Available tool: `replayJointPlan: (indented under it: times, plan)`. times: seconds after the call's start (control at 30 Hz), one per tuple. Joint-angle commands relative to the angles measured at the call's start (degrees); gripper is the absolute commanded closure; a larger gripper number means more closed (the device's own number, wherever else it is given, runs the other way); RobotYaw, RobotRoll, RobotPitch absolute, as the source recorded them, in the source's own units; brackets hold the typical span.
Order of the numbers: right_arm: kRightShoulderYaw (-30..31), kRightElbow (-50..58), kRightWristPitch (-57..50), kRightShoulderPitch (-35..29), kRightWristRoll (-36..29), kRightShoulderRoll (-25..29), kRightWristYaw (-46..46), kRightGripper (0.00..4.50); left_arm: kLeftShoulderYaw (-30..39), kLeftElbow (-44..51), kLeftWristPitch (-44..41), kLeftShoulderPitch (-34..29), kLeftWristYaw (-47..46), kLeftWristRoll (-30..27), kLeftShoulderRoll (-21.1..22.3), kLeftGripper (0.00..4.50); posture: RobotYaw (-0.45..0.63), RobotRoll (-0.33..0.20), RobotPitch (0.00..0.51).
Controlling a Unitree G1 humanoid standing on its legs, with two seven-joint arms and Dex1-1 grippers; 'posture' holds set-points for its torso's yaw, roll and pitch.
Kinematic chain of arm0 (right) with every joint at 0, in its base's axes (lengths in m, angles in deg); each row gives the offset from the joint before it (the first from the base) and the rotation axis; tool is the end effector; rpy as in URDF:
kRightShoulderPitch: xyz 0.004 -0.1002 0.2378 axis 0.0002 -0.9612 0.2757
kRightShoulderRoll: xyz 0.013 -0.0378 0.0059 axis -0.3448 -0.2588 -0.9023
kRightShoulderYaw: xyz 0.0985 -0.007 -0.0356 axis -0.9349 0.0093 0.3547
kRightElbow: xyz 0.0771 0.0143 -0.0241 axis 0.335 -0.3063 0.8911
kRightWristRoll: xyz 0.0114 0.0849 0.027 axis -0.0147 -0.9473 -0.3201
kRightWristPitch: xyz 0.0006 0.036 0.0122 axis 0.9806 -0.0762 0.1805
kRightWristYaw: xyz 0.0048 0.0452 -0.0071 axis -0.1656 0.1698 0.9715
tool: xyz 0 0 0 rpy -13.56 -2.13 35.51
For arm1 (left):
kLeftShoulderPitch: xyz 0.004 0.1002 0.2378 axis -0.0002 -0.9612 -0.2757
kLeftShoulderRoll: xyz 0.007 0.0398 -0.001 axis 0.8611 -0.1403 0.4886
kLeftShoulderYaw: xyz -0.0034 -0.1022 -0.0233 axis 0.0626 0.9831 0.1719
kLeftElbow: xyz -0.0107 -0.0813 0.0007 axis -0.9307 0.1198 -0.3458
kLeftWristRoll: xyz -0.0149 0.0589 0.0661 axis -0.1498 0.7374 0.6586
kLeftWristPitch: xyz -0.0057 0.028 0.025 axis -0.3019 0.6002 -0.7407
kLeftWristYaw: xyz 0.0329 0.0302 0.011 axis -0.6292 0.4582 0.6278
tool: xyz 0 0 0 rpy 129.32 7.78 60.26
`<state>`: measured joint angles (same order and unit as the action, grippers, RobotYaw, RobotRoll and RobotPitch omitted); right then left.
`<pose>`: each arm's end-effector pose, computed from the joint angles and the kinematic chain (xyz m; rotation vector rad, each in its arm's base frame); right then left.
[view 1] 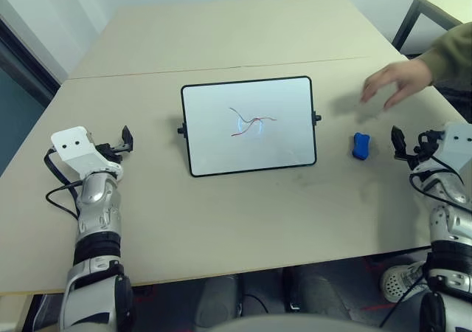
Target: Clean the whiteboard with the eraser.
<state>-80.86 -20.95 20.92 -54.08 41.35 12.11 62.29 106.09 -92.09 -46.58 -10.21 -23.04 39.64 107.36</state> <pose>0.2288 -0.2933 0.0926 0.0419 -0.0492 -0.1730 0.2317 0.3177 0.0735 0.0549 -0.0825 0.4268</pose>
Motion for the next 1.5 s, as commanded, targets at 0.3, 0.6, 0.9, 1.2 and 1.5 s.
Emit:
replayJointPlan:
  times: [0.3,0.6,0.9,1.2,1.5]
  plan:
    - [-2.7,10.3,-22.6,1.5,-5.3,1.6,-8.5,0.04,-5.4,-2.6,-7.0,12.7,21.3,-4.4,4.4,0.01,0.02,0.0,0.089]
    - [0.5,24.3,-52.9,8.9,-11.1,0.0,-13.4,0.04,-11.3,10.4,-17.9,20.7,35.1,-7.4,8.7,0.01,0.0,0.0,0.083]
    - [5.6,22.4,-59.0,12.6,-8.2,-2.9,-13.8,0.04,-19.6,23.1,-23.1,17.6,41.2,-7.2,6.0,0.01,0.0,0.0,0.093]
    - [10.0,19.0,-58.0,13.6,-3.5,-3.6,-13.4,0.04,-26.3,31.7,-25.2,10.9,43.8,-5.3,4.7,0.01,0.01,0.0,0.101]
    - [10.7,19.4,-60.7,12.6,-1.7,-5.0,-13.6,1.55,-28.1,35.9,-29.0,8.1,45.4,-4.8,5.9,0.0,0.02,0.0,0.102]
